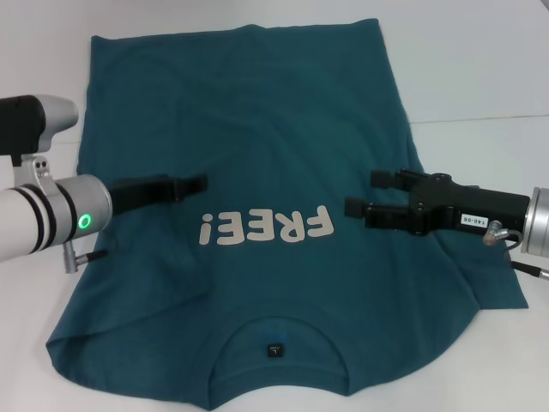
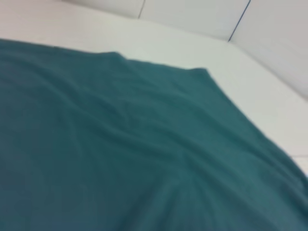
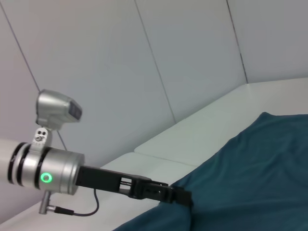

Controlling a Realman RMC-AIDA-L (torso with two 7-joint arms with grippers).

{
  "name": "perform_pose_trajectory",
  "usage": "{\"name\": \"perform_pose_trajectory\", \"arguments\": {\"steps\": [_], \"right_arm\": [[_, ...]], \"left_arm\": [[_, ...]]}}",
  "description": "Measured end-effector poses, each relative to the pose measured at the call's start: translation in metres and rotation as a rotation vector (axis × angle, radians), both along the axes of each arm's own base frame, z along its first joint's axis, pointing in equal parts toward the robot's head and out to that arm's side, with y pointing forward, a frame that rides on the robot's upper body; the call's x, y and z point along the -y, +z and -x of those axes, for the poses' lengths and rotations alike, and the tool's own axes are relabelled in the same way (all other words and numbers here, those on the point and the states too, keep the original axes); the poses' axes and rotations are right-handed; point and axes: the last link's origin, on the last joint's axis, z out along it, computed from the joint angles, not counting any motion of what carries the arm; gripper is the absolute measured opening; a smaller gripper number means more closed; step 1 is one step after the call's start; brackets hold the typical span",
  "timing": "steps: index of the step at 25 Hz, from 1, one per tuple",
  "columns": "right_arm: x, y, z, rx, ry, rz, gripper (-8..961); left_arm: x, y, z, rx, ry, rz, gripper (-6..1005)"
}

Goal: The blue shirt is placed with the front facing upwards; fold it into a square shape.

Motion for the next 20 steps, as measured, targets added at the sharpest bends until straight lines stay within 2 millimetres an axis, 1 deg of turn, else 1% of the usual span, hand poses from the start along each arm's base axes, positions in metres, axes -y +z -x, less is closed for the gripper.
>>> {"name": "perform_pose_trajectory", "arguments": {"steps": [3, 5, 8, 12, 16, 20], "right_arm": [[0.0, 0.001, -0.002, 0.001, -0.011, -0.008, 942], [0.0, 0.001, -0.004, 0.003, -0.021, -0.013, 942], [0.0, 0.002, -0.007, 0.007, -0.034, -0.02, 942], [-0.002, 0.003, -0.009, 0.008, -0.048, -0.03, 941], [-0.005, 0.006, -0.011, 0.009, -0.074, -0.04, 941], [-0.005, 0.01, -0.016, 0.006, -0.101, -0.04, 941]], "left_arm": [[0.005, 0.005, -0.002, 0.03, -0.026, 0.013, 756], [0.012, 0.009, -0.001, 0.045, -0.058, 0.031, 755], [0.027, 0.016, -0.001, 0.103, -0.127, 0.051, 755], [0.049, 0.03, 0.002, 0.211, -0.235, 0.053, 753], [0.069, 0.042, 0.018, 0.277, -0.256, 0.037, 768], [0.083, 0.046, 0.029, 0.3, -0.252, 0.04, 788]]}}
